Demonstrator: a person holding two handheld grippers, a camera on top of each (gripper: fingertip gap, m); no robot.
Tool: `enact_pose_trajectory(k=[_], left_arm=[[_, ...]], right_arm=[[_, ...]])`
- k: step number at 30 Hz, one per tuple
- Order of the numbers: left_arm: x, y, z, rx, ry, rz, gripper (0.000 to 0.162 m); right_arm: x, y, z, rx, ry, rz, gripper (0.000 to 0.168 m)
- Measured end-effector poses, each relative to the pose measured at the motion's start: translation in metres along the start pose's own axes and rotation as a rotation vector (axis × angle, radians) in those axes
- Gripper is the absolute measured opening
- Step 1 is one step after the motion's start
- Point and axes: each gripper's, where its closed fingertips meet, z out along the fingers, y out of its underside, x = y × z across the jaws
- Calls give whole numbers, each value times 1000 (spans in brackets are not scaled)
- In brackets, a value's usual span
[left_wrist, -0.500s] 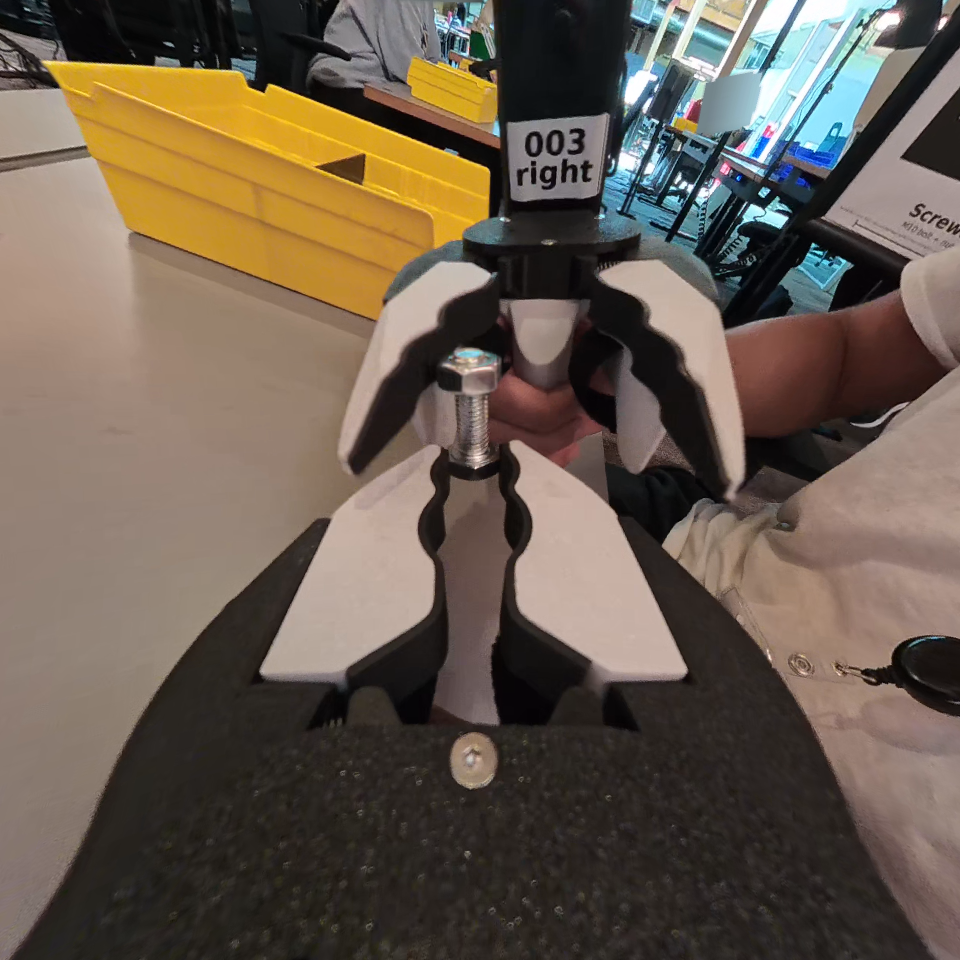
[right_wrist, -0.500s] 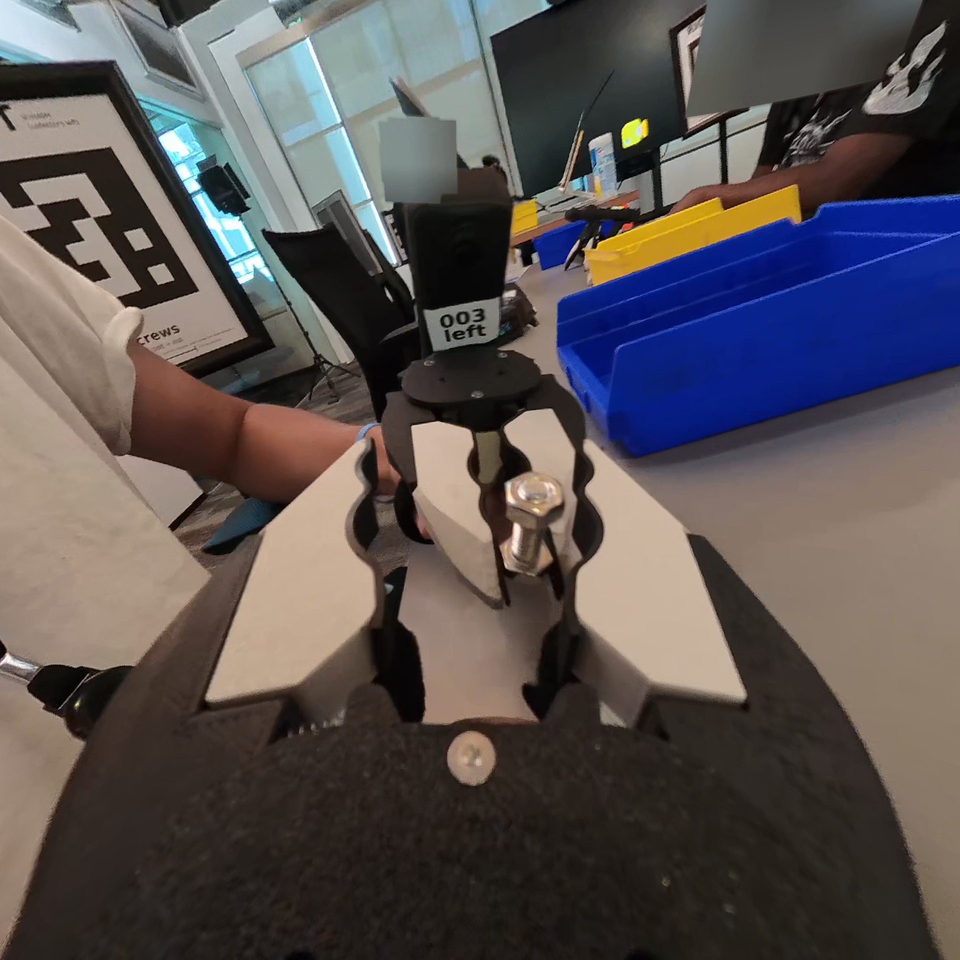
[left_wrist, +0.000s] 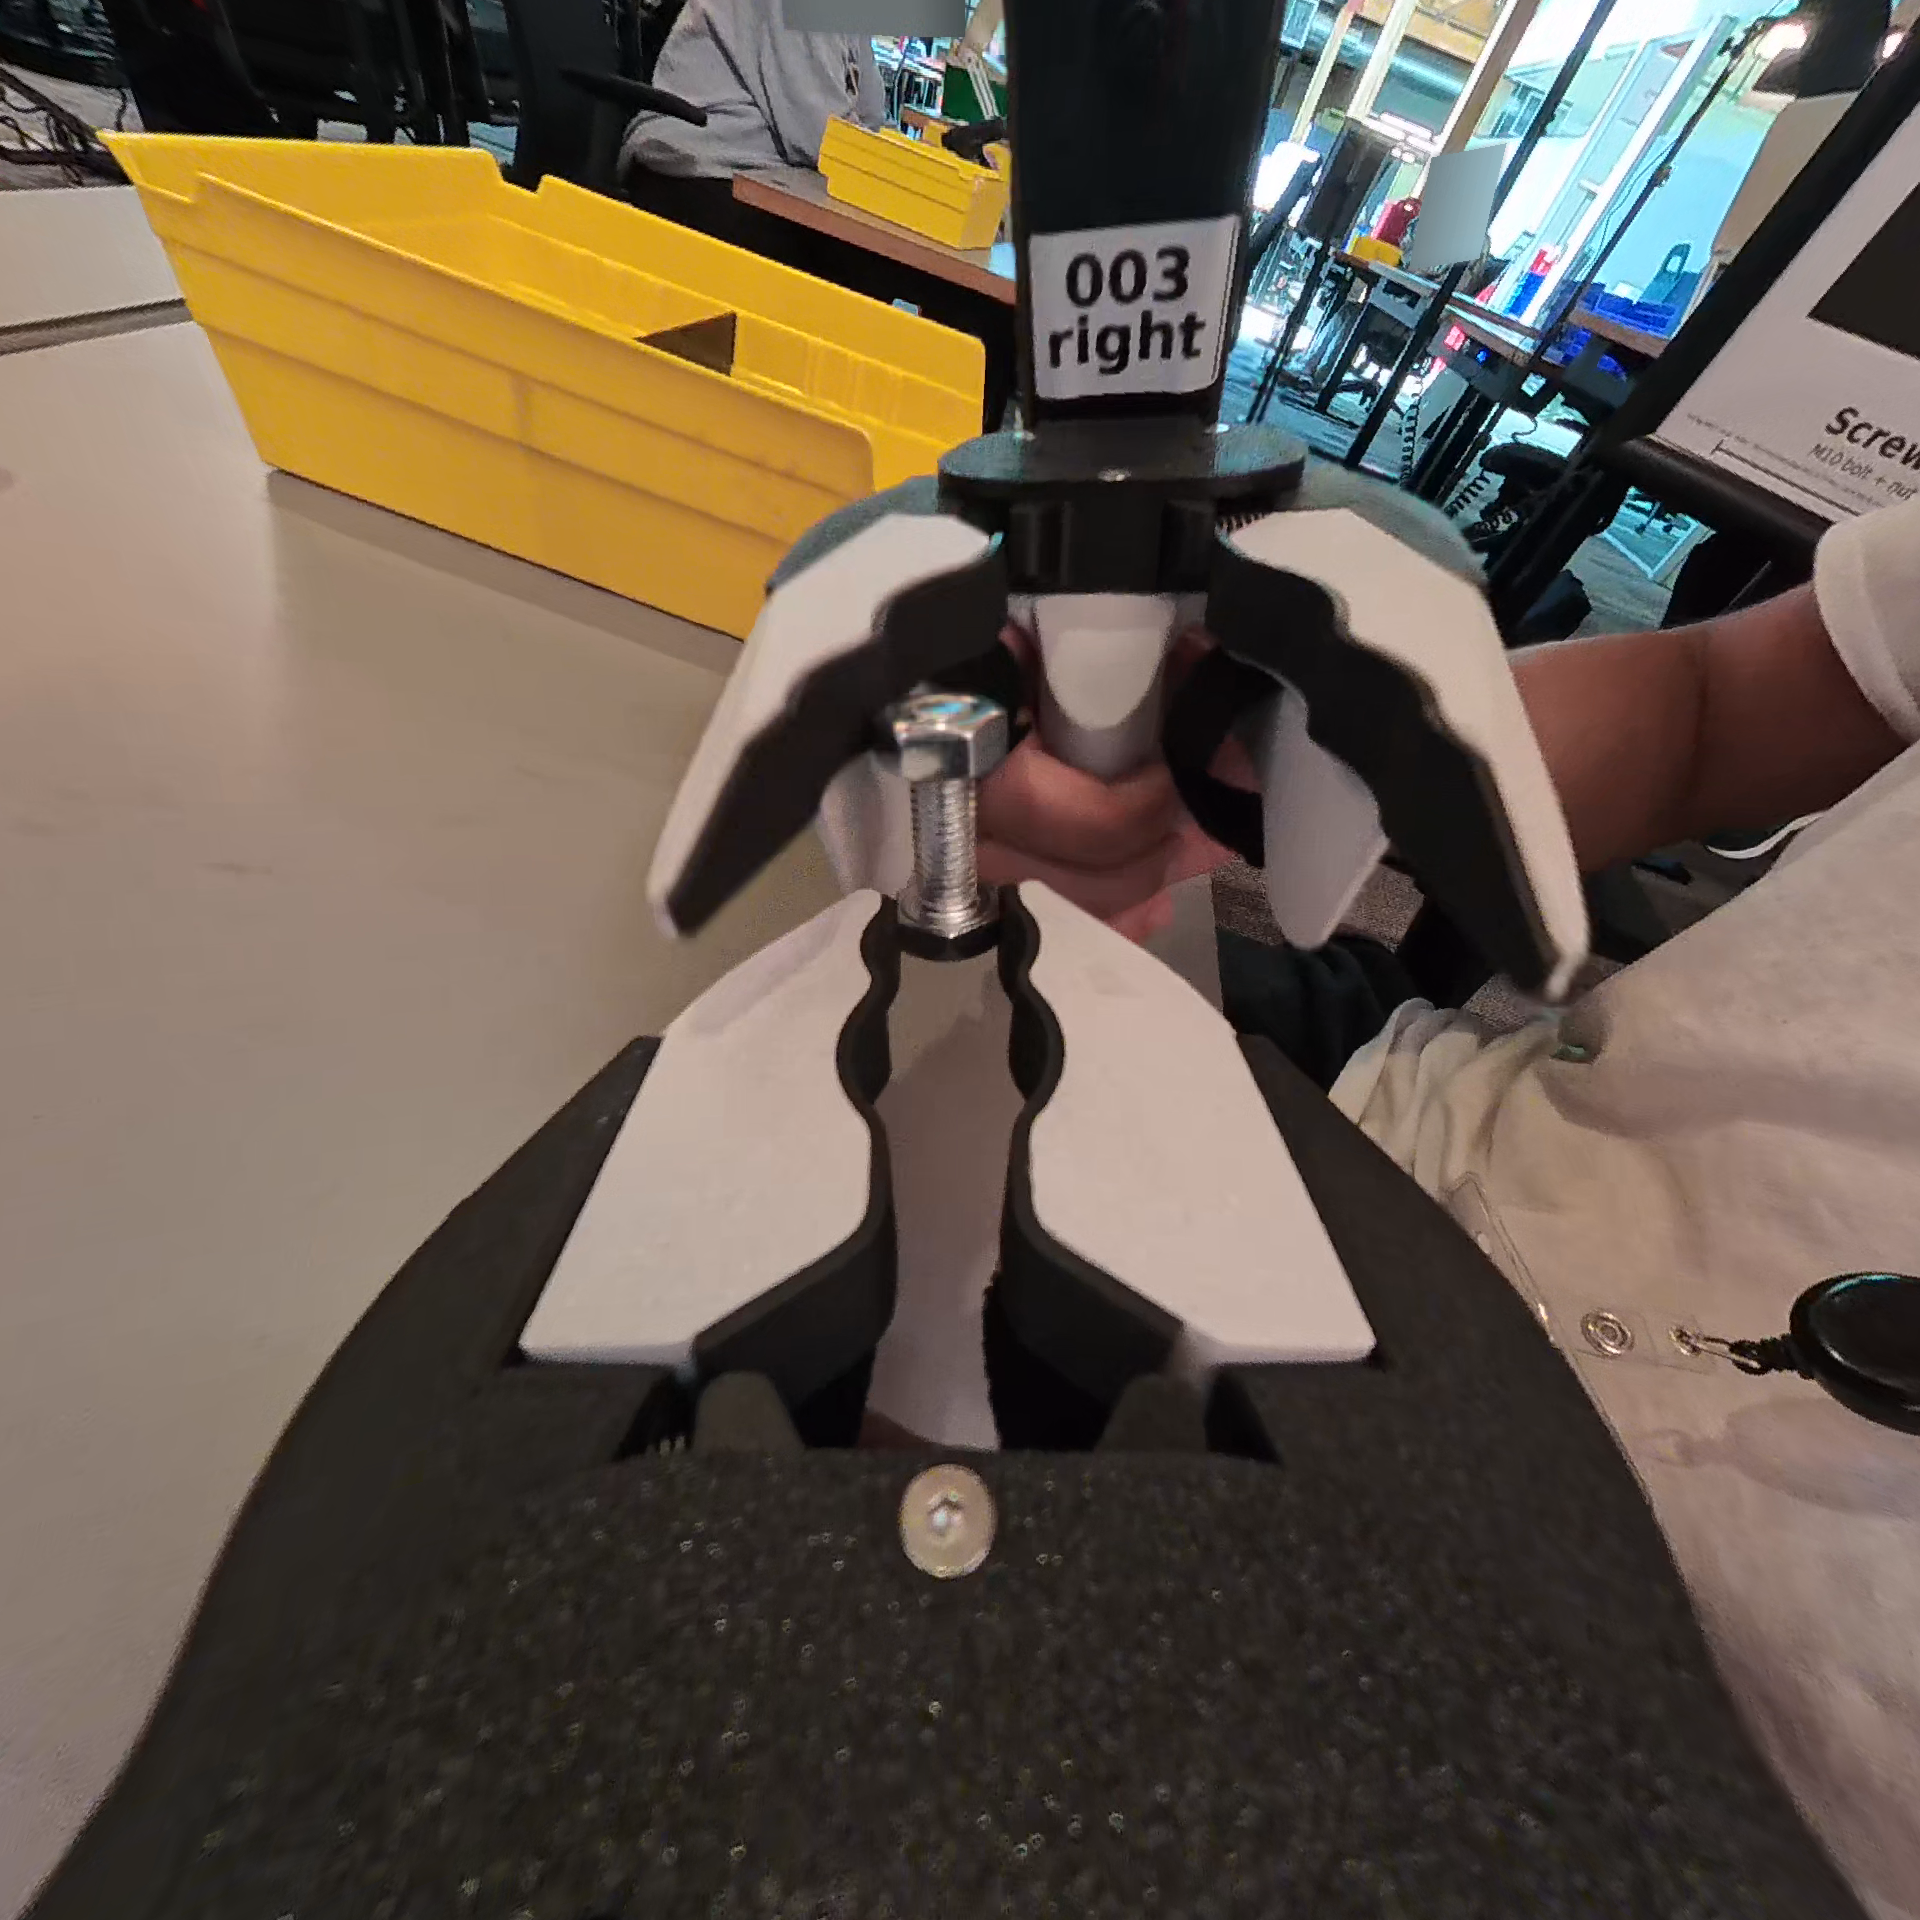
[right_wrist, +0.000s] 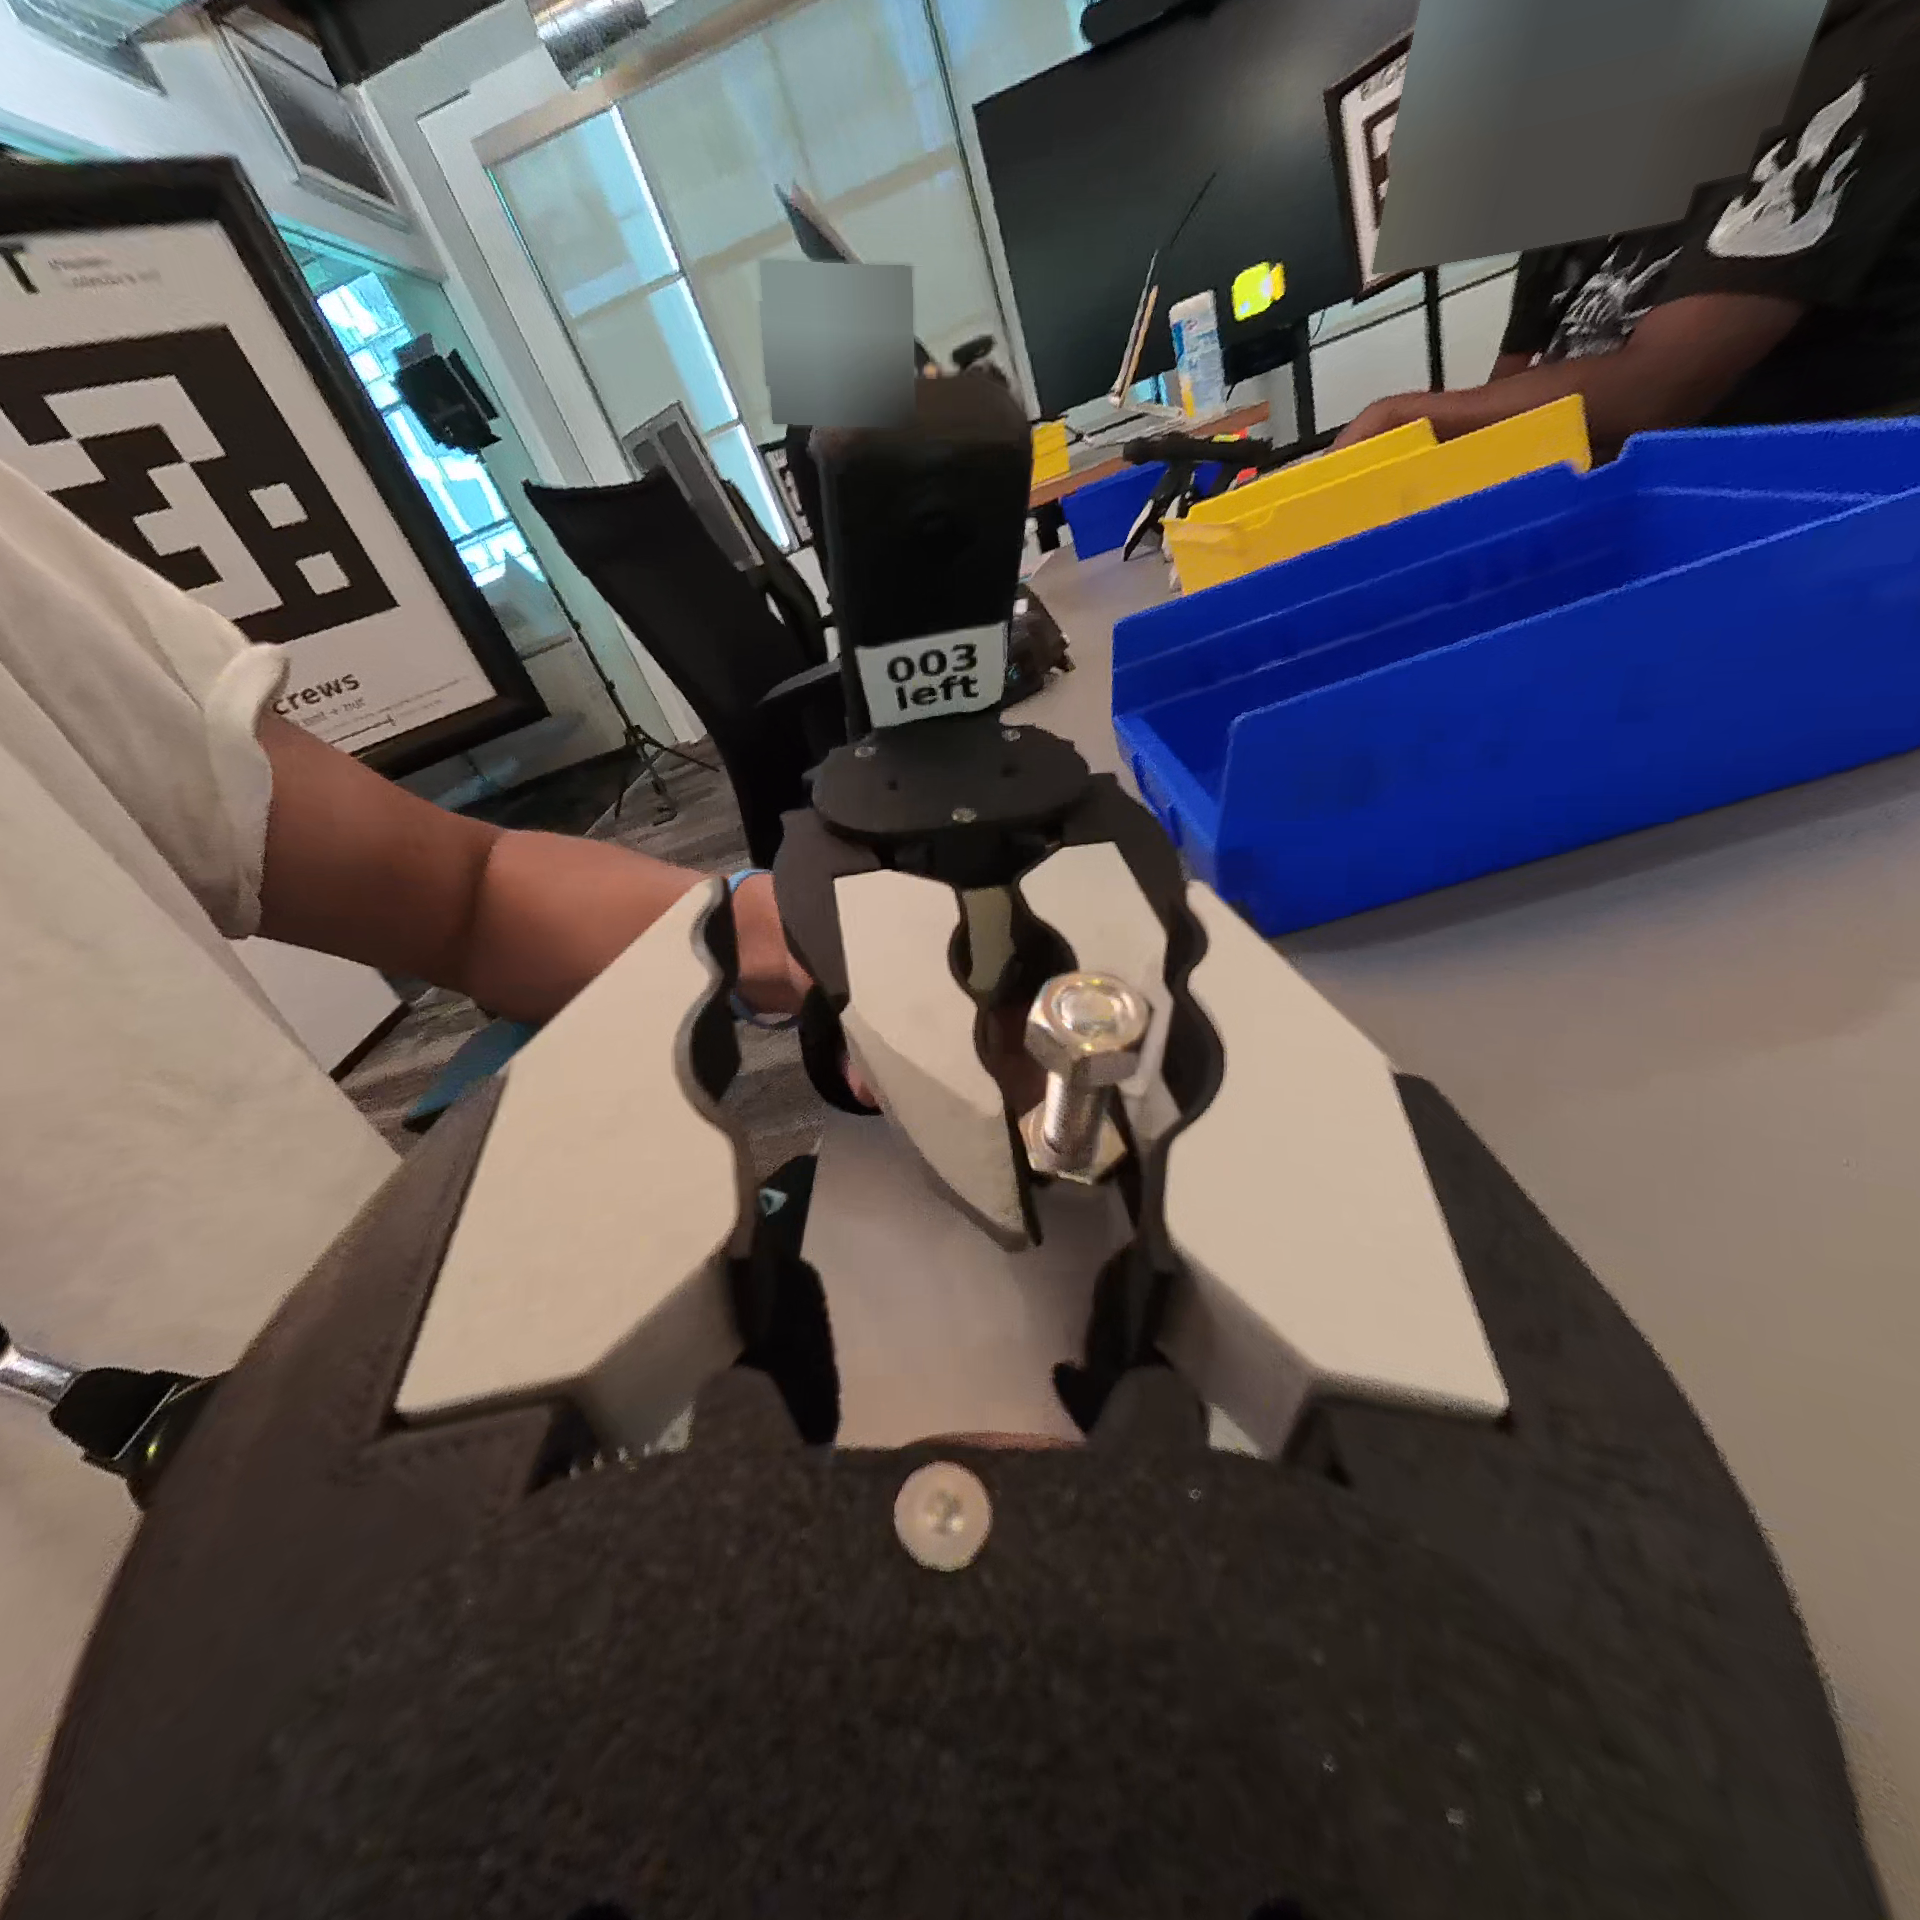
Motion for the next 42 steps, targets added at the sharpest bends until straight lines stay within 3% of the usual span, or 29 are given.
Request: enact_pose_trajectory(k=[5, 8, 13, 17, 22, 27, 32, 37, 42], left_arm=[[-14, -1, -15, 18, -47, -13, 18], [-14, 1, -14, 7, -48, -11, 18], [-2, 10, 3, -57, -22, 37, 18], [-6, 8, -3, -44, -41, 32, 18], [-15, 5, -12, -19, -63, 7, 18], [0, 13, 5, -74, -27, 55, 18], [-6, 9, -4, -50, -51, 44, 18], [-14, 5, -12, -20, -68, 14, 18], [-2, 11, 2, -63, -36, 48, 18]], right_arm=[[14, 2, -31, -5, 90, -29, 74], [5, 3, -26, -15, 53, -37, 66], [0, 11, -3, -36, -5, -1, 79], [15, 3, -25, 0, 82, -20, 78], [14, -3, -37, 17, 77, -37, 55], [-1, 10, -4, -18, -5, 0, 73], [16, 7, -24, -10, 85, -30, 73], [11, 6, -31, -24, 68, -53, 54], [2, 12, -7, -43, 11, -29, 68]])
